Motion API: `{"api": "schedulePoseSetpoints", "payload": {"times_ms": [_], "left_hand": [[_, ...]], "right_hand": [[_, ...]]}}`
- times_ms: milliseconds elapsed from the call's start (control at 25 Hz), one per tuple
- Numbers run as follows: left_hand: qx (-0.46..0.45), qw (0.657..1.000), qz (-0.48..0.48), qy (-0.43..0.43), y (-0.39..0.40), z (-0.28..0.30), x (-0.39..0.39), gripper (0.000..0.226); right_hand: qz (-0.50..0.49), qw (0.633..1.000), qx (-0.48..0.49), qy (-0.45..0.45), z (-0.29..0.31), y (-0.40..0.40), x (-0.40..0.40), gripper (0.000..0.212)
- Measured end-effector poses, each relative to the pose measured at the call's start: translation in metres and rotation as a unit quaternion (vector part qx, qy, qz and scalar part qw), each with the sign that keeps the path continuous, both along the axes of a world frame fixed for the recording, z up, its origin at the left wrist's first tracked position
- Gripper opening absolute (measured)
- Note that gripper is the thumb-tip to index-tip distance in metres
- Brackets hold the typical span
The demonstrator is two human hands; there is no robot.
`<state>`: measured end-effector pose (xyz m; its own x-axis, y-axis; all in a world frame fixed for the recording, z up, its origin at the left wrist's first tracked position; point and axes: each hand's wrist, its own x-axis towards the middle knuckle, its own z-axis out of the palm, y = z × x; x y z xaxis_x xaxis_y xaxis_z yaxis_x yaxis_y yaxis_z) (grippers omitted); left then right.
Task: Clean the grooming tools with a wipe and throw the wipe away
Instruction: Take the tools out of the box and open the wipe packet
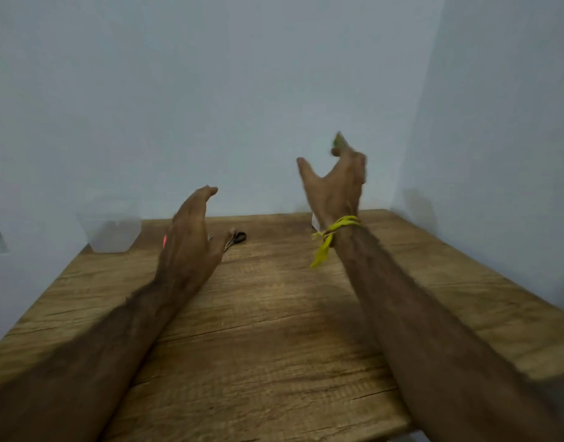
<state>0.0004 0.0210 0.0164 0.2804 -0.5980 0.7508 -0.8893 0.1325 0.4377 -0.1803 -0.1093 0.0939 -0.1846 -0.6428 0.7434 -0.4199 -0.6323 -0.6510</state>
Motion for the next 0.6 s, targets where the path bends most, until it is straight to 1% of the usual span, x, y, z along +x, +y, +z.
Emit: {"api": "schedulePoseSetpoints", "payload": {"times_ms": [80, 120, 160, 200, 280, 320, 360, 400, 440, 520, 560, 600], "left_hand": [[-0.018, 1.0, -0.024, 0.0, 0.007, 0.01, -0.006, 0.081], [-0.025, 0.999, -0.034, 0.007, 0.014, 0.014, -0.009, 0.087], [-0.027, 0.998, -0.042, 0.023, 0.021, 0.015, -0.012, 0.093], [-0.022, 0.998, -0.048, 0.042, 0.028, 0.014, -0.014, 0.099], [0.012, 0.997, -0.046, 0.064, 0.034, 0.009, -0.015, 0.113], [0.037, 0.996, -0.037, 0.067, 0.034, 0.005, -0.015, 0.118], [0.054, 0.996, -0.03, 0.067, 0.032, 0.004, -0.014, 0.12], [0.059, 0.996, -0.026, 0.065, 0.029, 0.004, -0.013, 0.117], [0.053, 0.997, -0.027, 0.058, 0.025, 0.003, -0.01, 0.108], [0.026, 0.998, -0.04, 0.035, 0.017, 0.002, -0.004, 0.08], [0.014, 0.999, -0.043, 0.027, 0.015, -0.001, -0.002, 0.069], [0.005, 0.999, -0.04, 0.023, 0.014, -0.003, 0.0, 0.062]], "right_hand": [[0.078, 0.995, 0.022, 0.057, 0.005, 0.033, 0.017, 0.031], [0.122, 0.988, 0.04, 0.084, 0.002, 0.048, 0.023, 0.021], [0.165, 0.98, 0.062, 0.096, -0.004, 0.063, 0.028, 0.019], [0.209, 0.969, 0.09, 0.096, -0.012, 0.075, 0.032, 0.022], [0.298, 0.938, 0.154, 0.093, -0.028, 0.095, 0.038, 0.026], [0.33, 0.923, 0.174, 0.095, -0.035, 0.1, 0.041, 0.025], [0.342, 0.917, 0.177, 0.102, -0.039, 0.102, 0.043, 0.021], [0.344, 0.917, 0.172, 0.109, -0.04, 0.101, 0.043, 0.017], [0.348, 0.916, 0.167, 0.11, -0.042, 0.099, 0.043, 0.015], [0.366, 0.909, 0.174, 0.093, -0.043, 0.092, 0.043, 0.013], [0.385, 0.901, 0.185, 0.08, -0.043, 0.09, 0.042, 0.013], [0.408, 0.889, 0.195, 0.066, -0.043, 0.089, 0.042, 0.013]]}}
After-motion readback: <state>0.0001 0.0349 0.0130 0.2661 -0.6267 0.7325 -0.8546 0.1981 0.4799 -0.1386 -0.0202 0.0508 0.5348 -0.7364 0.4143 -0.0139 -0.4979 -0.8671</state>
